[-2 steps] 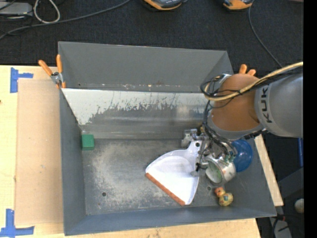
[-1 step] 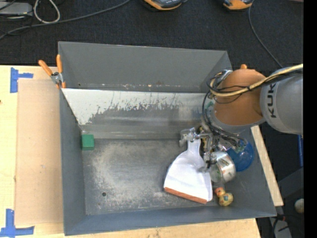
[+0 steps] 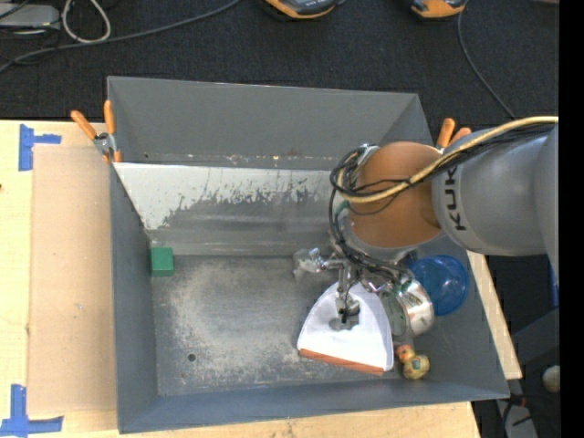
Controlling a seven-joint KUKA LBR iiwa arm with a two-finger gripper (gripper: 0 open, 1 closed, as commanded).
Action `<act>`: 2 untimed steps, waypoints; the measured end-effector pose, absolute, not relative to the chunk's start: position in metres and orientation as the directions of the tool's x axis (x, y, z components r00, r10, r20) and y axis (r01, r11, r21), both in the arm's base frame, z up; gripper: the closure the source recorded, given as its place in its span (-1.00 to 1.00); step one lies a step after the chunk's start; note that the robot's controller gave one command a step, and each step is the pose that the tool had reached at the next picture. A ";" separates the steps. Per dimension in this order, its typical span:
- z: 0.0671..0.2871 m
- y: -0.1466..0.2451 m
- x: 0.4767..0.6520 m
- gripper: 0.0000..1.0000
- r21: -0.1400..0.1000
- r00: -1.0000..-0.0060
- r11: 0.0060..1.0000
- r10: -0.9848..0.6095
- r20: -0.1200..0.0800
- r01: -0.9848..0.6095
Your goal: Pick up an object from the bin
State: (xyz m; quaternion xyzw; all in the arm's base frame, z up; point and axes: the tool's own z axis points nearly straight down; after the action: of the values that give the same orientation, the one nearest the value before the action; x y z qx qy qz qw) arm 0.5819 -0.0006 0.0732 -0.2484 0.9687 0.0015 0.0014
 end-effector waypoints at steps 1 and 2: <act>0.073 0.059 0.580 1.00 0.001 -0.833 0.833 -0.553 -0.007 -0.553; 0.073 0.051 0.580 1.00 0.001 -0.819 0.819 -0.574 -0.007 -0.574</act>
Offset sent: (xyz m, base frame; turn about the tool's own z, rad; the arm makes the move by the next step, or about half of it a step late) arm 0.0000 0.0000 0.0000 0.0000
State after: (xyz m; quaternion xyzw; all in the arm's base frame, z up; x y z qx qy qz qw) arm 0.5802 0.0511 0.0728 -0.3007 0.9537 0.0015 0.0034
